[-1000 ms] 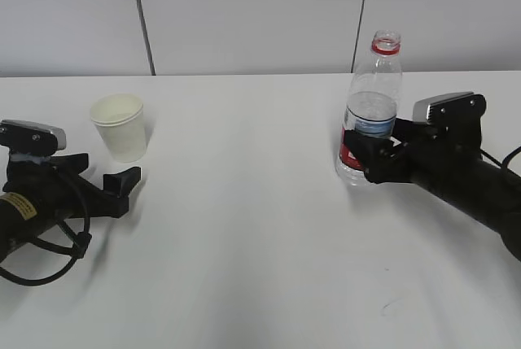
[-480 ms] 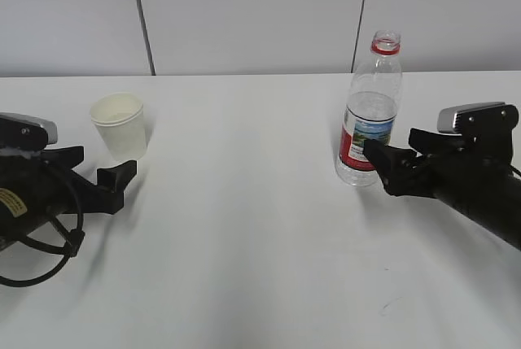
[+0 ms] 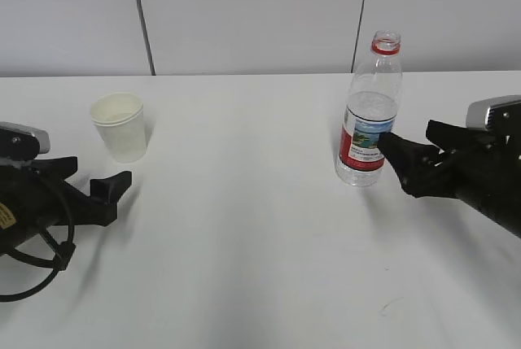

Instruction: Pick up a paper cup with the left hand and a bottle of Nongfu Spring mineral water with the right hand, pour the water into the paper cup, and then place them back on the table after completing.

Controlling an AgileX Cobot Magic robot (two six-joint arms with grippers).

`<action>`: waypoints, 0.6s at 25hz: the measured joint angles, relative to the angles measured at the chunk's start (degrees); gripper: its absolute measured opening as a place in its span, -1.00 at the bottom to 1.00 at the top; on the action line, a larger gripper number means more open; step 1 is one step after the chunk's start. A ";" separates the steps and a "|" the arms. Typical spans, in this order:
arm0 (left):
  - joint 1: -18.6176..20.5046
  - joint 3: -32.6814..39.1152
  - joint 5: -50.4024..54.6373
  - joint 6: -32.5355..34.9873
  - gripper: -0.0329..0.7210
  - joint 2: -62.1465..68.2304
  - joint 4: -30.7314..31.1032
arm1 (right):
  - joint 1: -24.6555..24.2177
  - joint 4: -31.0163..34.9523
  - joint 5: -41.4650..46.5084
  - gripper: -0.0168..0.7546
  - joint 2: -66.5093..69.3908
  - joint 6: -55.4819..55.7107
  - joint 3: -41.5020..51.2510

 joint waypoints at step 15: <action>0.00 1.07 18.96 -0.72 0.64 -19.74 -2.13 | 0.00 0.10 17.77 0.62 -15.32 0.15 0.76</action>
